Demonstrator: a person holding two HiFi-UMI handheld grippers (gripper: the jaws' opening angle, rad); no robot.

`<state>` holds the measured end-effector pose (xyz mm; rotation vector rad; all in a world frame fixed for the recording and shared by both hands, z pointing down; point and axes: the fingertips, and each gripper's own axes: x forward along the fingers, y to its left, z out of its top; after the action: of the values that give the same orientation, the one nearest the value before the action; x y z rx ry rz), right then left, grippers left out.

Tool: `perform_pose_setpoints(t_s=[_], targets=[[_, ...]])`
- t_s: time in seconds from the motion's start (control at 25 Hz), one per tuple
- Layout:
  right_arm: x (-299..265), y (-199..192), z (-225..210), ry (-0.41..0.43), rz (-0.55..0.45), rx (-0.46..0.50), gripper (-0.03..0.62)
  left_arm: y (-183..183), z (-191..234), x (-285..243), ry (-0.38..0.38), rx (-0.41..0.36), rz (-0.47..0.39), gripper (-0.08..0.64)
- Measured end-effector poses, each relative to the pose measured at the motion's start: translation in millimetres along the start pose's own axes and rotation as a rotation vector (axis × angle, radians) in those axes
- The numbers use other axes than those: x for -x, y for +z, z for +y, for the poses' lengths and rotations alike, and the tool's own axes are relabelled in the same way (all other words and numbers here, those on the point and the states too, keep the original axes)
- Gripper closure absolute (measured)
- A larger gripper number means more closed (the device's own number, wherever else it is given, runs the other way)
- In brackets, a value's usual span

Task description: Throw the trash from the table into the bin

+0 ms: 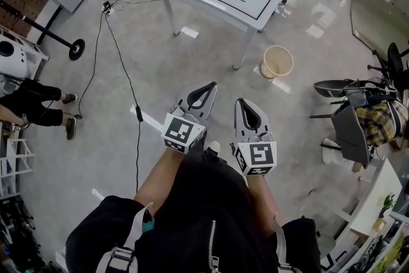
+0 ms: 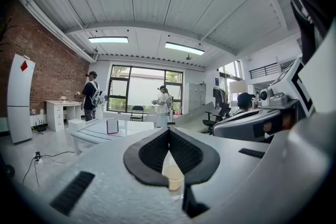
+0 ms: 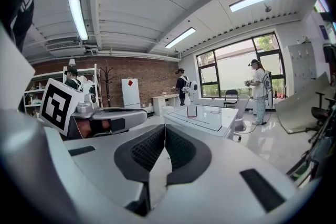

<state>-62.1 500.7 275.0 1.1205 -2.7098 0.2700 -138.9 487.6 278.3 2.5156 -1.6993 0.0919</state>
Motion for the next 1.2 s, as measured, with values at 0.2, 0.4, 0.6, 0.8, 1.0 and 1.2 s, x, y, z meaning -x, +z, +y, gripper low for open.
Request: perform_pose_setpoints(t_s=[0.2,0.4,0.6,0.8,1.0,1.2], targets=[[-24.5,0.0,-6.9,0.009,0.019,0.0,0.582,2.3,16.0,-20.0,-0.01,0.002,-0.013,0.552],[-58.5,3.5,-18.2,0.011,0.038,0.0,0.581,0.1,42.3,-48.6,-0.017,0.015,-0.009,0.552],[-100.3,17.9,-30.5,-0.004,0.046,0.01,0.581,5.2,78.8,-81.8,-0.028,0.031,0.001,0.552],[-145.1,32.3,-43.1,-0.03,0.053,0.003,0.581,10.4,115.3,-116.5,-0.06,0.031,0.005,0.552],[-189.8,42.6,-49.7,-0.054,0.06,-0.003,0.583,11.3,153.5,-142.7,-0.087,0.039,0.012,0.552],[-231.1,50.8,-51.6,-0.065,0.064,-0.003,0.581,16.0,192.0,-161.3,-0.095,0.042,0.012,0.552]])
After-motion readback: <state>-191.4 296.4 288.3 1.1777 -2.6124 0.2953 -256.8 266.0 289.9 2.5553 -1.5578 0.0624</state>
